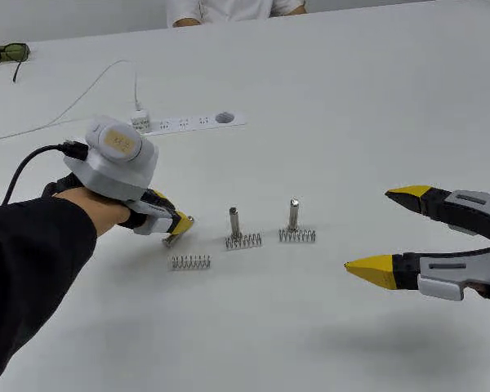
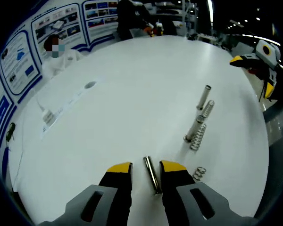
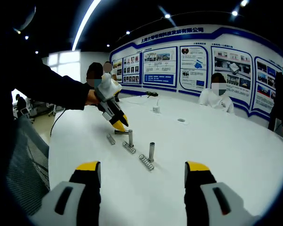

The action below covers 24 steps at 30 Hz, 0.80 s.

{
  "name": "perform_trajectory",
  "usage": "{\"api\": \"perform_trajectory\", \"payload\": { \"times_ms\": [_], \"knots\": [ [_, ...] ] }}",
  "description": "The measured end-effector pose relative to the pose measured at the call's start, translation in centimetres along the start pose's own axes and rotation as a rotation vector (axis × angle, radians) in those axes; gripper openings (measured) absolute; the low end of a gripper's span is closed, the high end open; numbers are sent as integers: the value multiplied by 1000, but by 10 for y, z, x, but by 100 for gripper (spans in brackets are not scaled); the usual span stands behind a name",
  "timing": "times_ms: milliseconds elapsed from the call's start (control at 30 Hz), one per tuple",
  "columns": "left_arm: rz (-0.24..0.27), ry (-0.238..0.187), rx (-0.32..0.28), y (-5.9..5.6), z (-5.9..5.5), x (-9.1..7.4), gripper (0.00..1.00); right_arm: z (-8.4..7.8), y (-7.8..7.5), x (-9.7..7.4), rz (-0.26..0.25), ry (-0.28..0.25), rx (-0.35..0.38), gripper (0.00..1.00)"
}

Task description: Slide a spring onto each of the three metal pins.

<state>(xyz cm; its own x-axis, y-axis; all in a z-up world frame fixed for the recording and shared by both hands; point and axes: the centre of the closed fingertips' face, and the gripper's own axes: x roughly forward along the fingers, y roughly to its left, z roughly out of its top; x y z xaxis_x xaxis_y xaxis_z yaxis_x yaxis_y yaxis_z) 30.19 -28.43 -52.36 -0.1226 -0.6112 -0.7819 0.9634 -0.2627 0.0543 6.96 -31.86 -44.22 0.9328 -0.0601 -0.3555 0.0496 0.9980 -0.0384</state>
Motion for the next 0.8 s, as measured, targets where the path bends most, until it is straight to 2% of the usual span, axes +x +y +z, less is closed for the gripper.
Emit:
{"api": "perform_trajectory", "payload": {
  "times_ms": [267, 367, 800],
  "knots": [
    [14, 42, -14, 1, 3, 7, 17, -1, 1, 1, 6, 4, -3, 73],
    [21, 73, -19, 1, 0, 8, 15, -1, 0, 1, 3, 1, -1, 73],
    [20, 149, -35, -2, -4, 14, 12, -2, 0, 0, 5, 1, -3, 73]
  ]
}}
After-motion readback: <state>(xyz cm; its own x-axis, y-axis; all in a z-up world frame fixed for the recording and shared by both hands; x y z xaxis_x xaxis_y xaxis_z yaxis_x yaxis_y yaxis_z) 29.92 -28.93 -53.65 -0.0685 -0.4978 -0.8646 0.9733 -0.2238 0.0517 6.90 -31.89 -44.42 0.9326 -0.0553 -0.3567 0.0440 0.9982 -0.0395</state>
